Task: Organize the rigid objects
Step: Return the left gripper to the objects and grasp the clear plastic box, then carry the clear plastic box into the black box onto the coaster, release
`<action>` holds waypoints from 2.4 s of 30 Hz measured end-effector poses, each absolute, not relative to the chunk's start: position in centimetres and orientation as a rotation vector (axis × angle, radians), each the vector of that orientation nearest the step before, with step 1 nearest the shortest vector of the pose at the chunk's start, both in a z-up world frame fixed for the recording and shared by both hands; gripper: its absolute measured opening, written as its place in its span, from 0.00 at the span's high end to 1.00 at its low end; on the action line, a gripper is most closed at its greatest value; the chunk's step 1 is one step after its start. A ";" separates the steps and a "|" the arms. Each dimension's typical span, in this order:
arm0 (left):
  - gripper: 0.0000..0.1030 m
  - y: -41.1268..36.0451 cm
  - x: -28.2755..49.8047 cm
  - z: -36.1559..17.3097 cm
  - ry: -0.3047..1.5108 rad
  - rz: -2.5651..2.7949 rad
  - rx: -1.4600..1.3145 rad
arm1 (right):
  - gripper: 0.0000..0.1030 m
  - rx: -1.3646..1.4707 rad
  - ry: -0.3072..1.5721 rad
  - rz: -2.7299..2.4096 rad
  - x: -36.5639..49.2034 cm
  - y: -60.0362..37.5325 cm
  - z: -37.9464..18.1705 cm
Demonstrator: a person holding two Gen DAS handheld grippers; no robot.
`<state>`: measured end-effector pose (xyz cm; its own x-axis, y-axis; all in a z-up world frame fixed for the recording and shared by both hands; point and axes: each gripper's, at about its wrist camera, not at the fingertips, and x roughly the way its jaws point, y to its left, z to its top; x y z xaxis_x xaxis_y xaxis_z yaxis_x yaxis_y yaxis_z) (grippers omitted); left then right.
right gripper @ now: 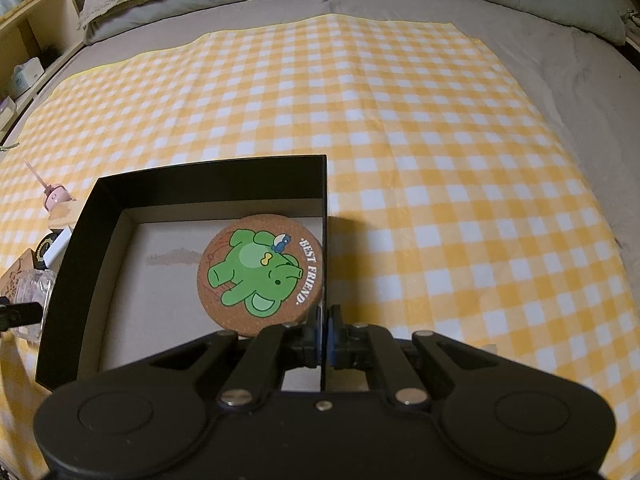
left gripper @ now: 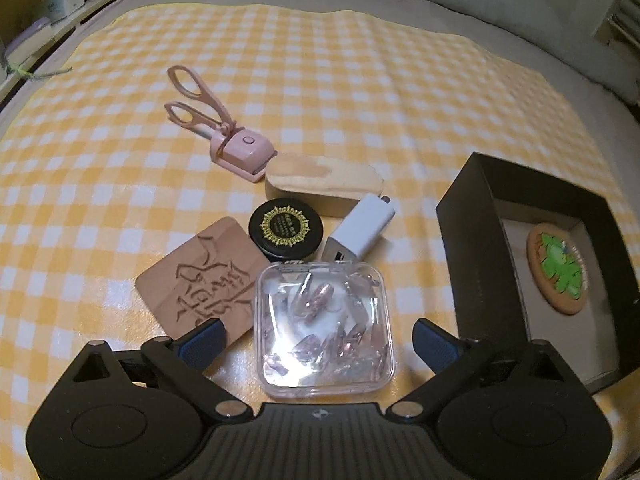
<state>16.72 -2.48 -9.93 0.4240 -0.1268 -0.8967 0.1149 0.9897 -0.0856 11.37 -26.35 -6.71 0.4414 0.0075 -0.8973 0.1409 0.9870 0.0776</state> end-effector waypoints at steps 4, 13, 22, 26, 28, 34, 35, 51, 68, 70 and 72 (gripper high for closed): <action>0.04 -3.2 16.9 -10.2 1.101 -0.127 0.033 | 0.96 0.147 1.113 -0.082 11.4 -26.3 -6.8; 0.27 -3.5 16.6 -9.8 1.080 -0.118 0.084 | 0.96 0.146 1.115 -0.082 11.4 -26.3 -6.8; 0.27 -3.3 16.3 -9.2 1.079 -0.135 0.032 | 0.96 0.144 1.115 -0.082 11.5 -26.2 -6.8; 0.27 -3.3 16.1 -7.8 1.056 -0.142 -0.019 | 0.96 0.145 1.115 -0.082 11.4 -26.2 -6.8; 0.27 -3.7 15.9 -6.7 1.026 -0.162 -0.039 | 0.96 0.144 1.115 -0.082 11.4 -26.2 -6.9; 0.27 -6.9 15.6 -3.9 0.983 -0.261 -0.089 | 0.96 0.154 1.110 -0.073 11.4 -26.3 -6.9; 0.27 -7.6 15.6 -3.6 0.980 -0.278 -0.087 | 0.96 0.154 1.109 -0.072 11.3 -26.3 -6.9; 0.27 -18.7 17.2 -5.2 1.072 -0.454 -0.126 | 0.95 0.163 1.077 -0.040 9.3 -26.5 -5.7; 0.27 -22.8 21.3 -9.5 1.141 -0.484 -0.140 | 0.95 0.156 1.077 -0.033 9.3 -26.4 -5.7; 0.26 -23.2 21.4 -9.7 1.136 -0.505 -0.152 | 0.95 0.157 1.076 -0.033 9.3 -26.4 -5.7; 0.23 -23.4 21.3 -9.8 1.128 -0.511 -0.162 | 0.95 0.158 1.076 -0.033 9.3 -26.4 -5.7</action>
<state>21.35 -23.41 -9.82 0.3276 -0.4686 -0.8204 0.3082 0.8739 -0.3760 9.28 -26.40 -5.74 0.4754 0.0503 -0.8783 0.1035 0.9882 0.1127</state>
